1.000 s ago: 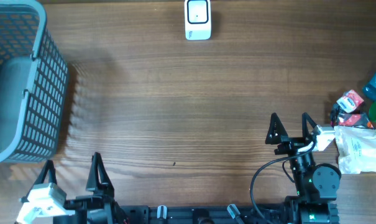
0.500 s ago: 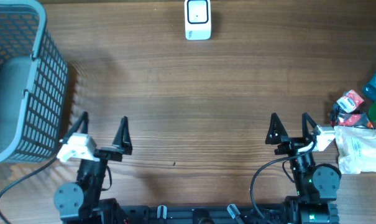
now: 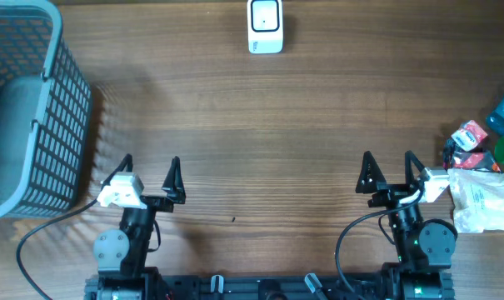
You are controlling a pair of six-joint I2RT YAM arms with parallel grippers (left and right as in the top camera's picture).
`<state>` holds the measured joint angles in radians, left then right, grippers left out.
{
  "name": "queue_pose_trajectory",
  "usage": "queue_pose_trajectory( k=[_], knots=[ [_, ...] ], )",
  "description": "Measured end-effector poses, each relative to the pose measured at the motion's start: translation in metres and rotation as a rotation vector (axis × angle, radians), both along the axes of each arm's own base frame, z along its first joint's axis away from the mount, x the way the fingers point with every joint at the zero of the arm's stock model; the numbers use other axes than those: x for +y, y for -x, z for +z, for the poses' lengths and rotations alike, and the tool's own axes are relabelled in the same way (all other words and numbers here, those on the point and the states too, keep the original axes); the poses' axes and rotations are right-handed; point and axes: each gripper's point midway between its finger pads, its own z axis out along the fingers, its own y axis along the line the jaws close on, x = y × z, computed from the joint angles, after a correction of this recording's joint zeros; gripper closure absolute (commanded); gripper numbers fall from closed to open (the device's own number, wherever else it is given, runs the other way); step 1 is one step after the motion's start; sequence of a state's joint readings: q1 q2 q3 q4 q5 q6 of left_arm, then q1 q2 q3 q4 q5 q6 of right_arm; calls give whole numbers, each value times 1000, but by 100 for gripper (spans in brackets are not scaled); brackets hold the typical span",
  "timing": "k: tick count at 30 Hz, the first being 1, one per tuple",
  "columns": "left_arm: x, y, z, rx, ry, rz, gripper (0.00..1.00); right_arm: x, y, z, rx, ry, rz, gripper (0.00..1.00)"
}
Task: Scan the item barcode
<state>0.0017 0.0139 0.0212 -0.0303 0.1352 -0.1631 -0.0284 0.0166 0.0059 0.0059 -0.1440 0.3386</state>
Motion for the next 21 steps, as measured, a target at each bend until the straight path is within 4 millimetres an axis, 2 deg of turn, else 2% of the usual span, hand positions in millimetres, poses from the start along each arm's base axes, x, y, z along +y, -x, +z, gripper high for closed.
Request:
queue_pose_trajectory(
  k=[3, 21],
  knots=[
    [3, 0, -12, 44, 0, 15, 0, 0, 0, 0, 0, 0, 0, 0],
    [6, -1, -13, 45, -1, 33, 0, 0, 0, 0, 0, 0, 0, 0]
  ],
)
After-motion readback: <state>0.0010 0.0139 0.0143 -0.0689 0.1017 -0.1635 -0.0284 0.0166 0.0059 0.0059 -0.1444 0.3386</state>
